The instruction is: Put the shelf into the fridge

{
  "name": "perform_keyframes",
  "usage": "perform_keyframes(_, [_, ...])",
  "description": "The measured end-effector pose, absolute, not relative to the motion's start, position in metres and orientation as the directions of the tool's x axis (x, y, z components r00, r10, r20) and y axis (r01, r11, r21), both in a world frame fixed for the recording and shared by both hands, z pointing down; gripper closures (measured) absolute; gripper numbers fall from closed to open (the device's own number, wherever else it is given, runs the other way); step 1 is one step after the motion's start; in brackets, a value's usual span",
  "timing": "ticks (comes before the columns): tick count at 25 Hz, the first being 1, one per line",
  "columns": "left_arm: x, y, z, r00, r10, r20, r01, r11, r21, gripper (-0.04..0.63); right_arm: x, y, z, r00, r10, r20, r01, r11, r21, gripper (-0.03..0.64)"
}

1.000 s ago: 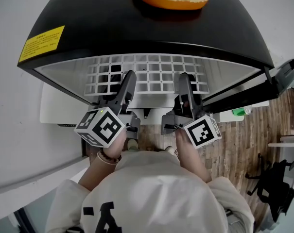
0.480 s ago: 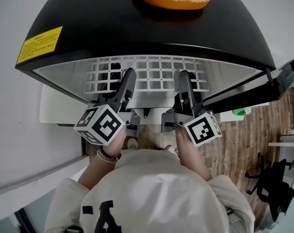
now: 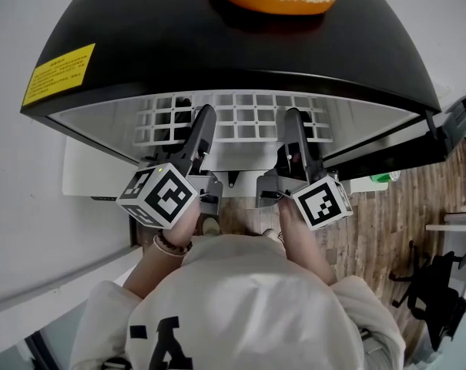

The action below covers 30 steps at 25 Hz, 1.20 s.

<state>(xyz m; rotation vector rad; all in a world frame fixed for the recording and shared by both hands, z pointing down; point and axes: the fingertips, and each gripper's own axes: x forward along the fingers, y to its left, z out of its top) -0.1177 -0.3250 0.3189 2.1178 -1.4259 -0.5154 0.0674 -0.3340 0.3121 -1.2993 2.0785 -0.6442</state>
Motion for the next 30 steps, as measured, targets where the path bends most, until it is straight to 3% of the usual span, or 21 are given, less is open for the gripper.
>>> perform_keyframes(30, [-0.119,-0.342,0.318,0.375,-0.927,-0.017,-0.725,-0.304,0.619,0.411,0.067,-0.351,0.312,-0.331,-0.916,-0.228,-0.62,0.393,-0.68,0.423])
